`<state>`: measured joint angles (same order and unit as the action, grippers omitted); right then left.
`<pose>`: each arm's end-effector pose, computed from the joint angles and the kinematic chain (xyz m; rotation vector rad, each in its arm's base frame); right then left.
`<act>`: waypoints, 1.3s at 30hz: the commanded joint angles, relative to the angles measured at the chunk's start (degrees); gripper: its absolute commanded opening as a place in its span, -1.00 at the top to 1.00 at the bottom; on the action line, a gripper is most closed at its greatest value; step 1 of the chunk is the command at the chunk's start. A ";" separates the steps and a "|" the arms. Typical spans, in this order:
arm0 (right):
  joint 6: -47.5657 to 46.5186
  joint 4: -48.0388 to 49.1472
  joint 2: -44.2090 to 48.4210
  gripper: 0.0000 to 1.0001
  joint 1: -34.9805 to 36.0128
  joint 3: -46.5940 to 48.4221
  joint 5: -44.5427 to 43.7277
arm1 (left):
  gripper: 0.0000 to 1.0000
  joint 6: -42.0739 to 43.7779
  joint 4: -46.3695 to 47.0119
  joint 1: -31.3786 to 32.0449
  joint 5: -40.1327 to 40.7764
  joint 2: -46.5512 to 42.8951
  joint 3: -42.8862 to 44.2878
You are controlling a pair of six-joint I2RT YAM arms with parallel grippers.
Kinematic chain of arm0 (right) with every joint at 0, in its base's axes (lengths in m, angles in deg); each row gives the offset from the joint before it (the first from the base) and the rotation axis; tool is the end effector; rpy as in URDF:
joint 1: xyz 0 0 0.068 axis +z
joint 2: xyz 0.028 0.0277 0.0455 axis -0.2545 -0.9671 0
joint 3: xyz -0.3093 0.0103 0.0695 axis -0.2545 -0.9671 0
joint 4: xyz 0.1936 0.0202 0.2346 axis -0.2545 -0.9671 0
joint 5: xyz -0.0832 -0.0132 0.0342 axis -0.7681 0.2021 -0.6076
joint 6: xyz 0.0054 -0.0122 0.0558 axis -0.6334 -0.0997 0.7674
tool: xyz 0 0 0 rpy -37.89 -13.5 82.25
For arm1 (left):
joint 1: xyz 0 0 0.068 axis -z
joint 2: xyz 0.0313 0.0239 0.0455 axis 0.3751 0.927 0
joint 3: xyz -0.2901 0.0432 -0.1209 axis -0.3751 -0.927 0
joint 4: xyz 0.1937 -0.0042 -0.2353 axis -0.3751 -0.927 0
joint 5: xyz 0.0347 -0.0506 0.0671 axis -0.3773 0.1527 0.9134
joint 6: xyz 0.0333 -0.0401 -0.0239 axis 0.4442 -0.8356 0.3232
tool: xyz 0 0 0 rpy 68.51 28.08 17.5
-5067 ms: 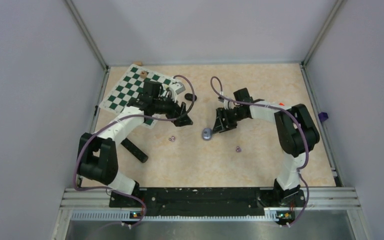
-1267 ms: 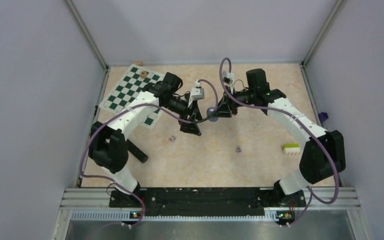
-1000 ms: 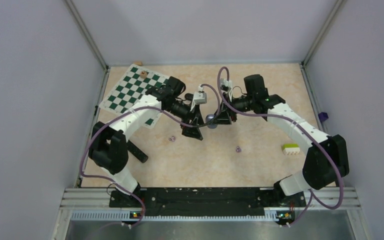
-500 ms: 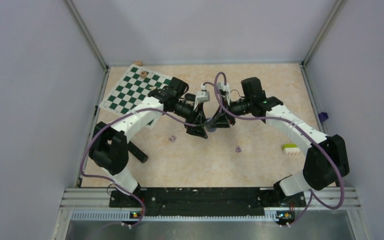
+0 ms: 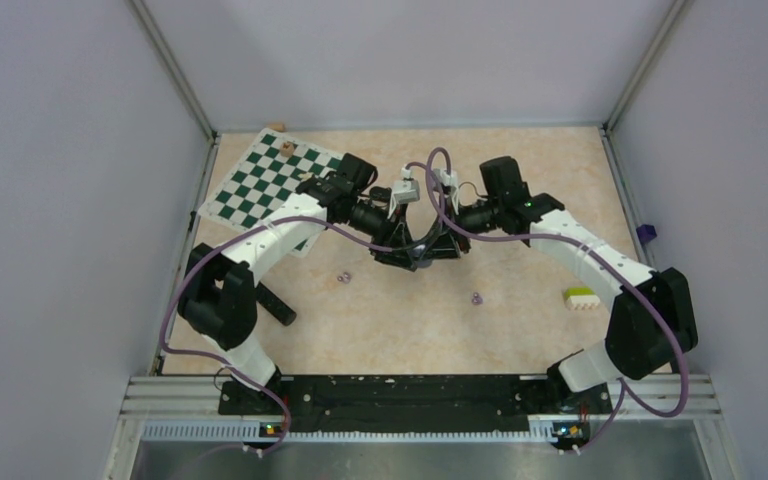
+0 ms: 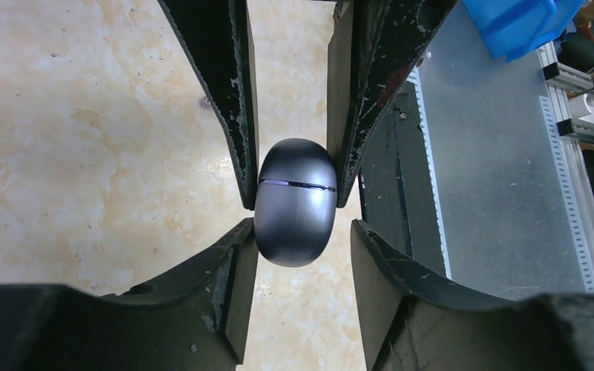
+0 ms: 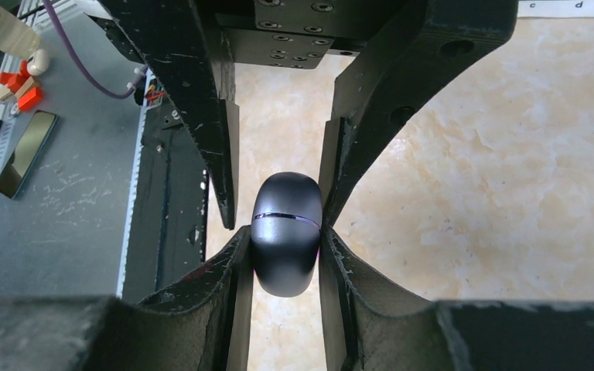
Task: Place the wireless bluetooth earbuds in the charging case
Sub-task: Pass from the right arm to the left
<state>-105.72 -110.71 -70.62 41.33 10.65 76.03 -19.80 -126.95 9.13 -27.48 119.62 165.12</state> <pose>0.2951 0.1875 0.3168 -1.2931 1.7267 1.2948 0.3230 -0.2383 0.3085 1.4328 1.7876 -1.4649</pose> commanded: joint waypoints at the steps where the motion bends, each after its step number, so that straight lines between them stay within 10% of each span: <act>1: -2.32 -0.31 -1.05 0.38 1.01 1.29 0.51 | 0.01 -0.39 1.52 0.18 -2.37 -1.84 -0.61; 13: -2.10 -0.29 -2.38 0.38 1.89 1.61 0.29 | -0.07 -1.05 2.01 0.40 -3.08 -1.15 -0.65; 25: -1.19 0.45 -2.32 0.37 1.91 1.80 0.00 | 0.58 -1.00 1.83 1.10 -1.98 -0.89 -0.63; 39: -2.58 0.43 1.56 -0.39 -0.04 1.88 -3.74 | 0.75 -1.68 1.95 1.03 -1.03 -1.88 -0.27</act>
<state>-106.73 -112.17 -72.26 42.27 10.67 72.60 -21.09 -126.56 9.83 -26.19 119.64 164.47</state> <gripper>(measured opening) 0.682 0.374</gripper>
